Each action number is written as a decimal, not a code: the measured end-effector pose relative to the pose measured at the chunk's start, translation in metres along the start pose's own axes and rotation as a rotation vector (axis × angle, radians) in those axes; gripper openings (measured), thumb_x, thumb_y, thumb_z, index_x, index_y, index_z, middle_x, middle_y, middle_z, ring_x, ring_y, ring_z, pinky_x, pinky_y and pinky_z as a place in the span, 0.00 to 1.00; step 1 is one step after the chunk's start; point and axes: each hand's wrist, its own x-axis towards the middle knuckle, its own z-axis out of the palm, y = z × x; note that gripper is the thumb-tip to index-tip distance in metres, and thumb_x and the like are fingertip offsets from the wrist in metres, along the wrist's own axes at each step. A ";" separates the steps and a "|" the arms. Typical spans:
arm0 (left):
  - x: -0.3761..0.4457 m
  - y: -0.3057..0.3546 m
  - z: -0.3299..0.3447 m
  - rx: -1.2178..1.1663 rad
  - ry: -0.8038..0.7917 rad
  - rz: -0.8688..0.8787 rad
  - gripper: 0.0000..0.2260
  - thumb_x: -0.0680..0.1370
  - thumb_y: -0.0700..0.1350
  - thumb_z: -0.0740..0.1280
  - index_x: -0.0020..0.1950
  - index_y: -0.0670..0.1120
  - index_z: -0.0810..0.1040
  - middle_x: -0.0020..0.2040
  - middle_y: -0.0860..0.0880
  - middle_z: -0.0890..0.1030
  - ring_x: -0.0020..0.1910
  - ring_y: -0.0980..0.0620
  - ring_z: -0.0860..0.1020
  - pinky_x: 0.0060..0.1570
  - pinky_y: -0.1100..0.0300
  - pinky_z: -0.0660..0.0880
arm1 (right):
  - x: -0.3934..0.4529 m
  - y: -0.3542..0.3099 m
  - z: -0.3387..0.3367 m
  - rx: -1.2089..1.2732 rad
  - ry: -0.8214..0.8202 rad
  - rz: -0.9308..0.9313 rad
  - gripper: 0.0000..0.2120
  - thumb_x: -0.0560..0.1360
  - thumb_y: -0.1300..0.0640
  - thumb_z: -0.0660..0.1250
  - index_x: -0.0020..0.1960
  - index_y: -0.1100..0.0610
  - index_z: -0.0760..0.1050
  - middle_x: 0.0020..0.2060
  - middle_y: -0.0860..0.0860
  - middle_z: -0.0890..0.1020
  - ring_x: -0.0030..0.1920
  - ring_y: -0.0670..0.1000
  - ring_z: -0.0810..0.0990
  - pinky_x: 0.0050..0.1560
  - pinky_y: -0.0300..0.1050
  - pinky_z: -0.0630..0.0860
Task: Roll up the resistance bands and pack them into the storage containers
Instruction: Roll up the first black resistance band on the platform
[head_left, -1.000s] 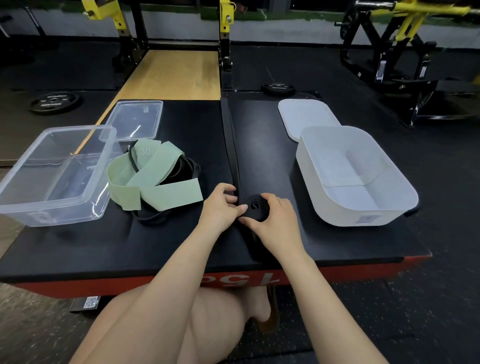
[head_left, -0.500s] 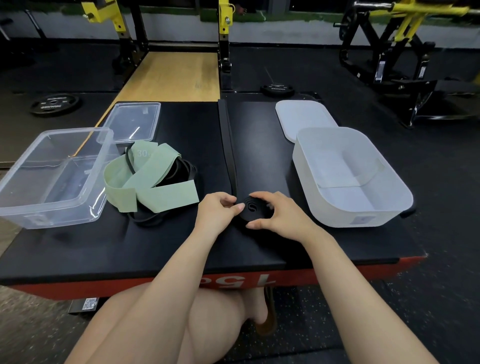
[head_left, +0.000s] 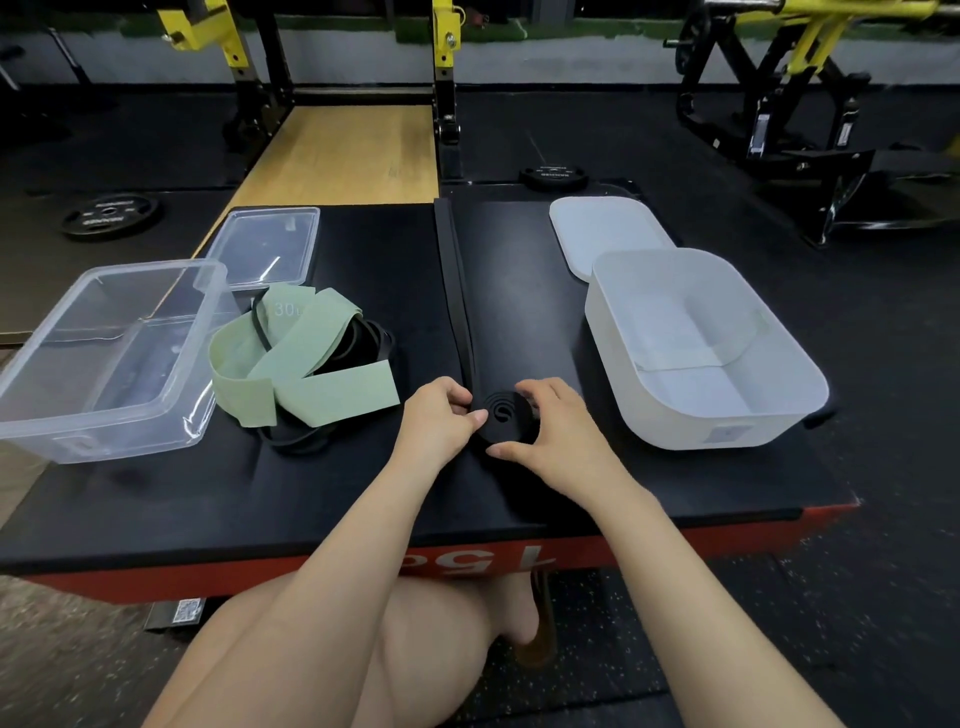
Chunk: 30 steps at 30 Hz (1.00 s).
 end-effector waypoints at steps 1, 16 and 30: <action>0.000 0.000 0.000 -0.001 0.003 0.001 0.11 0.73 0.42 0.71 0.54 0.42 0.77 0.47 0.47 0.79 0.46 0.53 0.76 0.47 0.63 0.69 | -0.003 -0.003 0.004 -0.028 0.045 0.012 0.38 0.66 0.44 0.75 0.70 0.54 0.64 0.64 0.49 0.69 0.66 0.50 0.66 0.67 0.45 0.65; -0.001 -0.002 -0.005 -0.160 -0.018 -0.030 0.12 0.75 0.42 0.69 0.58 0.44 0.79 0.51 0.47 0.82 0.53 0.50 0.79 0.60 0.56 0.73 | 0.003 -0.001 0.005 -0.011 0.052 -0.028 0.34 0.69 0.46 0.73 0.70 0.55 0.67 0.63 0.47 0.71 0.65 0.49 0.67 0.64 0.38 0.62; -0.004 -0.005 -0.006 -0.007 -0.071 -0.019 0.09 0.73 0.46 0.72 0.47 0.44 0.75 0.34 0.52 0.79 0.33 0.58 0.78 0.42 0.61 0.75 | 0.008 0.002 -0.021 0.003 -0.222 -0.128 0.36 0.67 0.50 0.76 0.72 0.51 0.67 0.68 0.46 0.70 0.69 0.46 0.66 0.71 0.42 0.60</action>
